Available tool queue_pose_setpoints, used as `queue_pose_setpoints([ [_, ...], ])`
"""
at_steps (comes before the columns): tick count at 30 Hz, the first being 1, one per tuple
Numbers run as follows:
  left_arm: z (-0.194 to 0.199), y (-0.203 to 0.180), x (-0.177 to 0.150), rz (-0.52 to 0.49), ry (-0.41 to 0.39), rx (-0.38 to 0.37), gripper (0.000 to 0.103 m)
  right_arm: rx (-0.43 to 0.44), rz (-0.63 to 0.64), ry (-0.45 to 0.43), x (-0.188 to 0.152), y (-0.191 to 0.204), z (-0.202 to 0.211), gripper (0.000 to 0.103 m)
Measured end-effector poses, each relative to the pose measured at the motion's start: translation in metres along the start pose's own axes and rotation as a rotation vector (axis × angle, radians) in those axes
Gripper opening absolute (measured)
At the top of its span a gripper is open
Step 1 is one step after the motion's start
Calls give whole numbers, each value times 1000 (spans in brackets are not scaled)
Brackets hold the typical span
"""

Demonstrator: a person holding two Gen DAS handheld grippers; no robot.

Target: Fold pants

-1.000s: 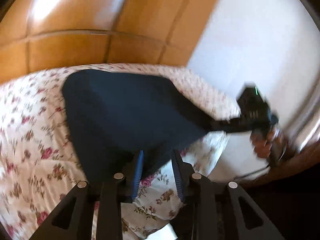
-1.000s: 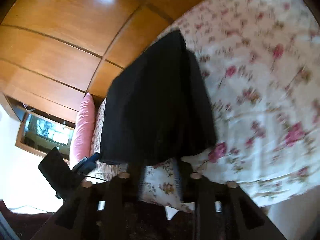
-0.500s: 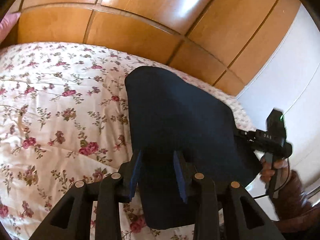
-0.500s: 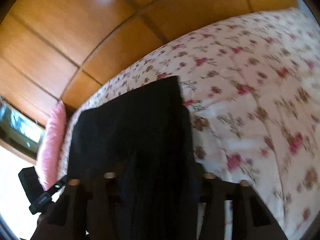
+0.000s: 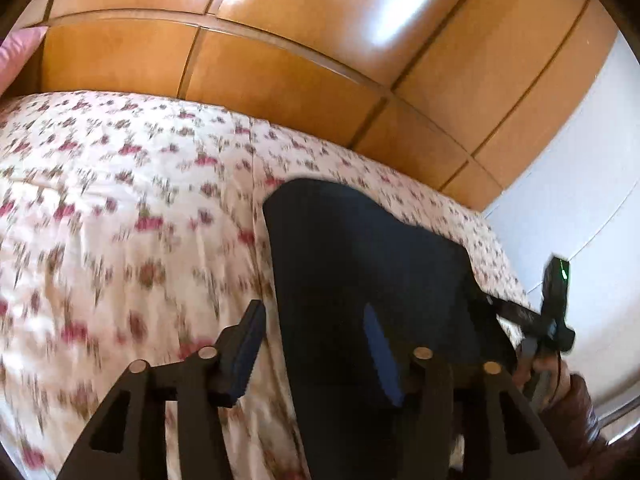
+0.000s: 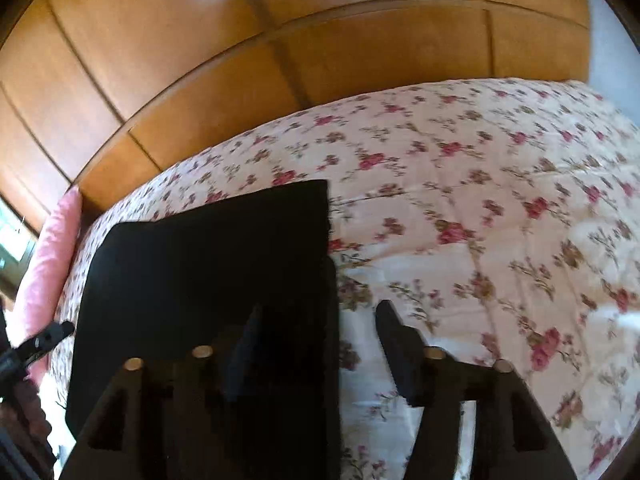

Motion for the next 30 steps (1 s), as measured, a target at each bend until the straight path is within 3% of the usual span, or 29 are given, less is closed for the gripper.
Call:
queue_pose_setpoints([
  [3, -27, 14, 18, 45, 69, -59, 54, -38, 14, -76, 7, 12, 22, 60],
  [7, -54, 25, 30, 134, 107, -159, 58, 18, 96, -177, 15, 53, 52, 60],
  [11, -75, 36, 39, 239, 134, -254, 64, 72, 203, -163, 13, 90, 41, 60],
  [16, -92, 49, 46, 310, 142, -310, 65, 66, 245, -90, 4, 104, 3, 60],
  [17, -92, 50, 47, 309, 129, -306, 56, 59, 239, -77, 2, 101, -3, 60],
  [20, -84, 30, 50, 163, 52, -202, 37, 52, 183, -40, -4, 82, -22, 58],
  [22, -75, 9, 49, 31, -1, -90, 32, 86, 176, -62, -9, 75, -23, 58],
  [24, -72, -16, 43, -139, -25, 97, 30, 83, 201, -71, -11, 75, -23, 58],
  [26, -86, -26, 30, -263, 1, 262, 30, 85, 199, -81, -13, 76, -25, 58],
  [30, -98, -26, 30, -286, 4, 332, 37, 65, 217, -91, -13, 82, -29, 60],
])
Point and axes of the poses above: each gripper's, at about its wrist camera, not at the fingertips, and z roughly against the way its jaws point, y to its left, x to its top, the point moved 4 cm from there along -z, roughly the way its jaws point, and after that the axes turned 7 degrees about -z, right-handed, at the moved point
